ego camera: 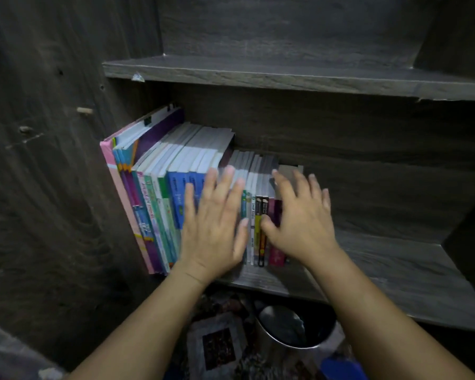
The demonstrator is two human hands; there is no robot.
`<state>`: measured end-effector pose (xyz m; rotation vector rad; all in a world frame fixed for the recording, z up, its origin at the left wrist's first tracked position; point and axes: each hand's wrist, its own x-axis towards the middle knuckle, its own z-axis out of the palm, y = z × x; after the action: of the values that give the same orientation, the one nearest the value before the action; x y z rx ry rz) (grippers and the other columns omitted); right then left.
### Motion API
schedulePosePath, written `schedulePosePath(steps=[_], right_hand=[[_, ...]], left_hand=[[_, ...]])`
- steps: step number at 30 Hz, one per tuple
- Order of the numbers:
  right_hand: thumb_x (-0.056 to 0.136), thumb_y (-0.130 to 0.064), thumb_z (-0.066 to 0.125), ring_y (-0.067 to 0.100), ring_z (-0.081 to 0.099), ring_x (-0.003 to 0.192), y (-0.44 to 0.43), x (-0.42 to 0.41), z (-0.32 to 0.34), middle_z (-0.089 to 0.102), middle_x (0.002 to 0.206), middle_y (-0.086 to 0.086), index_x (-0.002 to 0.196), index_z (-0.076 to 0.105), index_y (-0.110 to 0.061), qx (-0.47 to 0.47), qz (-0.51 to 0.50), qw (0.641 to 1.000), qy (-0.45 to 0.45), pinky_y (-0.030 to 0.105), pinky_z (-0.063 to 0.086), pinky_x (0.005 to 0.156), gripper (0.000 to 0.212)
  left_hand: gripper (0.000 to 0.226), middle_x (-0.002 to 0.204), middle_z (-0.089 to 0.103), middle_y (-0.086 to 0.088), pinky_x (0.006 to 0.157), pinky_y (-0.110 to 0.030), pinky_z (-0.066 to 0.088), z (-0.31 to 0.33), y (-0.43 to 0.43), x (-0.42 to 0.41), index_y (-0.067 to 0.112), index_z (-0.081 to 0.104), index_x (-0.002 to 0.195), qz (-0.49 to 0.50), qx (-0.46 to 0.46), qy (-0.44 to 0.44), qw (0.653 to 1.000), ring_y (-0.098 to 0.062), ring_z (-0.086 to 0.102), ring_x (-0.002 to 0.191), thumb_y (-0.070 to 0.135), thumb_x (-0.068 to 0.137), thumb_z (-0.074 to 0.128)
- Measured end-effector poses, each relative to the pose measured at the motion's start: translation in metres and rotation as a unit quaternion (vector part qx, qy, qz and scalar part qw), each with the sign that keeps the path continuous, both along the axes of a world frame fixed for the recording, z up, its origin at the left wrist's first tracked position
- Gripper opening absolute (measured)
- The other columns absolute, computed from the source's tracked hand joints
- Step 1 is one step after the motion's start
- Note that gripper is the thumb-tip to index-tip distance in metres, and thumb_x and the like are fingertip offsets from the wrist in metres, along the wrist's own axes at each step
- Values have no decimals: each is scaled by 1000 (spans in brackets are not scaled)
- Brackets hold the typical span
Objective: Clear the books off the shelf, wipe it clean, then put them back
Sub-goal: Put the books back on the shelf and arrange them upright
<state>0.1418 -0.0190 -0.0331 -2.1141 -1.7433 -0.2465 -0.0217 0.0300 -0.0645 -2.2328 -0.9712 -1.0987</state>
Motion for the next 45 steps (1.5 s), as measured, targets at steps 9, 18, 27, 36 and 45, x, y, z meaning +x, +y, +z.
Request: schedulePosePath(steps=[9, 18, 27, 36, 45], right_hand=[[81, -28, 65, 26, 21, 145, -27, 47, 9, 0, 161, 4, 153, 7, -26, -83, 80, 992, 41, 39, 29, 114, 93], [85, -29, 58, 24, 40, 130, -126, 114, 11, 43, 143, 3, 142, 43, -25, -78, -49, 995, -23, 38, 34, 107, 59], [90, -31, 53, 23, 60, 104, -215, 163, -69, 61, 117, 1, 128, 55, -25, -160, -122, 978, 46, 40, 50, 86, 38], [88, -30, 53, 31, 61, 99, -217, 186, -198, 60, 113, 7, 113, 62, -19, -237, -181, 945, 136, 39, 52, 81, 28], [97, -19, 47, 30, 57, 109, -177, 197, -293, 54, 123, 14, 125, 56, -13, -356, -184, 900, 174, 43, 49, 91, 30]], left_hand=[[71, 153, 34, -13, 110, -59, -14, 5, -15, 41, 4, 37, 143, 96, -148, 52, 983, -28, 20, 146, 25, 77, 47], [50, 123, 59, -3, 106, -56, 24, 19, -76, 116, 15, 57, 125, -115, -134, 43, 983, -25, 48, 126, 29, 76, 57], [49, 119, 58, -3, 105, -47, 27, -42, -129, 192, 18, 53, 128, -161, -247, 134, 946, -25, 50, 119, 31, 81, 59], [44, 114, 57, -13, 97, -46, 36, -100, -115, 212, 10, 54, 120, -146, -294, 220, 919, -34, 53, 109, 36, 85, 50], [48, 140, 50, -5, 95, -41, 49, -125, -86, 213, 23, 55, 135, -196, -371, 211, 883, -30, 55, 120, 45, 93, 53]])
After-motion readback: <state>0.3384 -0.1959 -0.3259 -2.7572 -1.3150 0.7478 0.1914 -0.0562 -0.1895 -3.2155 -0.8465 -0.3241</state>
